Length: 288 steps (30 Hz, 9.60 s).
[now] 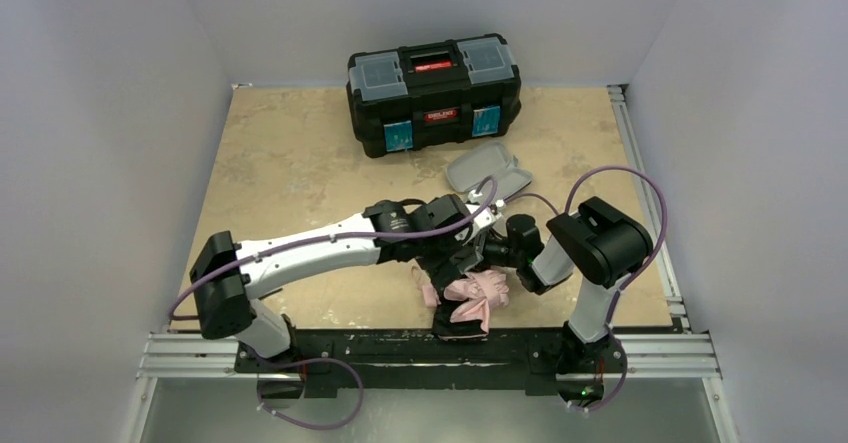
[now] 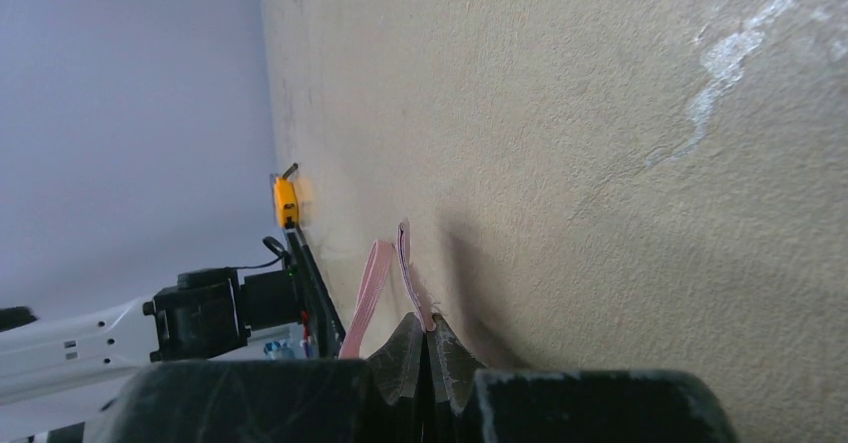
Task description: Put away the umbrella
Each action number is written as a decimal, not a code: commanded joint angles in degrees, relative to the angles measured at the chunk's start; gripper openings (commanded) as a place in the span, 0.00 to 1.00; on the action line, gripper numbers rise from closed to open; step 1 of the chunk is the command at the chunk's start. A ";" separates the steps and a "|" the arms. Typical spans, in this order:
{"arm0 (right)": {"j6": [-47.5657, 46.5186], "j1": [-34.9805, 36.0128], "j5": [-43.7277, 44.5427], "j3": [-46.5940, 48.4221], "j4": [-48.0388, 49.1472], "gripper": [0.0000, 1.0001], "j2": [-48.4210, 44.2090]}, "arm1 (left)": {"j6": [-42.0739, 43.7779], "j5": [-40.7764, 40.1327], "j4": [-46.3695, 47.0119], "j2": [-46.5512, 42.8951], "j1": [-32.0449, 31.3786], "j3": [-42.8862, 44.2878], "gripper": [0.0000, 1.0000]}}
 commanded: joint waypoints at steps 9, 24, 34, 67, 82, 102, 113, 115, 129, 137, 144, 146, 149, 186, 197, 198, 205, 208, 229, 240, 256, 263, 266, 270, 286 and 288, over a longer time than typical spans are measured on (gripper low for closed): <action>-4.64 0.40 3.10 -1.84 -8.93 0.00 1.78 | 4.78 24.52 10.63 15.93 5.50 -2.70 1.00; -4.92 0.34 0.68 2.42 -13.62 0.00 -0.96 | -1.41 0.87 15.78 18.35 -4.93 -10.38 0.00; -12.27 0.35 1.02 24.03 -44.04 0.00 -16.43 | 5.44 -36.98 9.73 17.30 -7.91 -3.82 0.00; -8.09 1.11 2.30 4.92 -17.21 0.00 3.75 | -1.67 -30.32 1.66 24.23 -15.37 -1.35 0.87; -7.50 1.03 2.19 3.45 -14.38 0.00 2.61 | 0.96 6.37 12.25 7.22 4.49 -7.52 0.90; -5.94 1.11 0.10 5.36 -15.72 0.00 0.02 | -1.24 17.73 25.33 15.59 11.87 -13.86 0.00; -10.76 1.06 0.34 18.18 -38.52 0.00 -16.15 | -1.35 -17.71 13.17 16.36 -2.11 -6.76 0.00; -11.67 1.11 0.41 21.08 -42.05 0.00 -17.59 | -1.40 -21.53 12.16 17.31 -4.72 -5.57 0.00; -13.75 1.08 -1.03 33.06 -51.30 0.00 -15.32 | 4.71 -53.94 11.76 28.87 -16.02 -0.91 0.00; -13.49 0.82 -0.45 26.85 -46.41 0.00 -6.47 | 0.35 -60.68 5.14 40.30 -19.19 3.54 0.00; -12.28 0.75 0.98 13.24 -32.81 0.00 -0.26 | -6.59 -52.96 -3.82 43.97 -19.63 4.86 0.13; -12.34 0.65 1.41 10.92 -30.28 0.00 0.12 | -6.27 -49.90 -2.95 41.16 -19.68 3.57 0.28; -13.06 0.44 2.39 8.86 -28.55 0.00 0.00 | -4.79 -45.57 -1.32 34.84 -19.68 1.61 0.63; -12.95 0.23 3.79 9.77 -31.99 0.00 -7.63 | -7.16 14.15 34.36 8.31 8.00 -19.60 1.00; -13.02 0.23 3.60 9.91 -32.24 0.00 -8.02 | -7.48 14.96 30.72 7.68 8.00 -17.38 1.00; -13.05 0.22 3.61 9.99 -32.33 0.00 -8.07 | -7.43 14.63 30.77 8.61 8.00 -17.31 1.00; -12.96 0.21 3.27 10.41 -33.50 0.00 -9.08 | -7.39 10.67 35.91 13.53 8.00 -18.72 0.88; -12.62 0.22 3.04 10.67 -34.05 0.00 -9.57 | -7.05 8.53 37.04 13.25 7.83 -19.24 0.50; -17.56 -3.47 1.10 28.91 -51.89 0.00 -13.10 | -4.51 -22.67 24.48 13.66 -6.36 -12.46 0.00; -16.77 -3.53 3.74 30.41 -53.67 0.00 -14.17 | -2.07 -41.73 18.21 20.66 -13.16 -5.30 0.00; -17.68 -3.68 14.48 25.71 -56.88 0.00 -9.62 | -34.06 -63.90 -27.04 46.57 -20.57 14.86 0.00; -18.06 -3.72 12.56 17.05 -50.41 0.00 -9.36 | -36.61 -59.79 -31.30 51.05 -21.35 17.59 0.00; -18.32 -3.69 11.80 14.25 -47.84 0.00 -9.65 | -17.46 -48.08 -8.66 41.83 -21.32 6.66 0.17; -19.13 -3.65 12.26 11.98 -45.84 0.00 -10.35 | -9.48 -38.75 -0.46 33.77 -21.13 1.20 0.52; -20.13 -3.72 12.37 9.12 -42.32 0.00 -12.02 | -3.46 6.85 16.94 -7.44 4.49 -13.77 0.95; -19.94 -3.71 11.93 9.25 -42.14 0.00 -12.19 | -3.80 12.07 21.26 -9.64 9.00 -16.09 0.97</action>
